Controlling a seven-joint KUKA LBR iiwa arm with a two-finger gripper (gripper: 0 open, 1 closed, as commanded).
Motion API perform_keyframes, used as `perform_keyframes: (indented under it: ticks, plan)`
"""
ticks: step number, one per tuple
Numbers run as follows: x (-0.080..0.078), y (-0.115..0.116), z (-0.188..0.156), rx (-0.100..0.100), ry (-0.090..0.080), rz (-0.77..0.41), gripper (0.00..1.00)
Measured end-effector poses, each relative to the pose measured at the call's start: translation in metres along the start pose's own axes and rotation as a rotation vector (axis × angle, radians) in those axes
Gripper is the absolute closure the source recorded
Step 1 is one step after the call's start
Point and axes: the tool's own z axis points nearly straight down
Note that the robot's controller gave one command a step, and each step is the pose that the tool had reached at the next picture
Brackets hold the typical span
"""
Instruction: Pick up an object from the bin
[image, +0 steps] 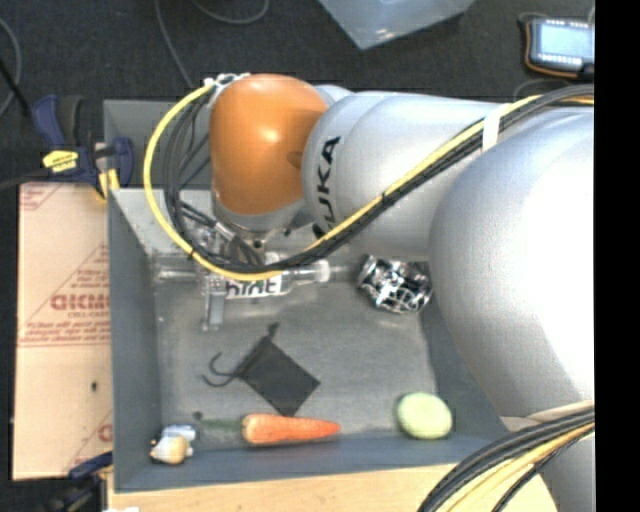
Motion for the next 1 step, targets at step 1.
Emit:
perform_keyframes:
  ticks: [1]
  plan:
    - [-0.0015, -0.0009, -0.0053, -0.002, -0.008, 0.003, 0.00]
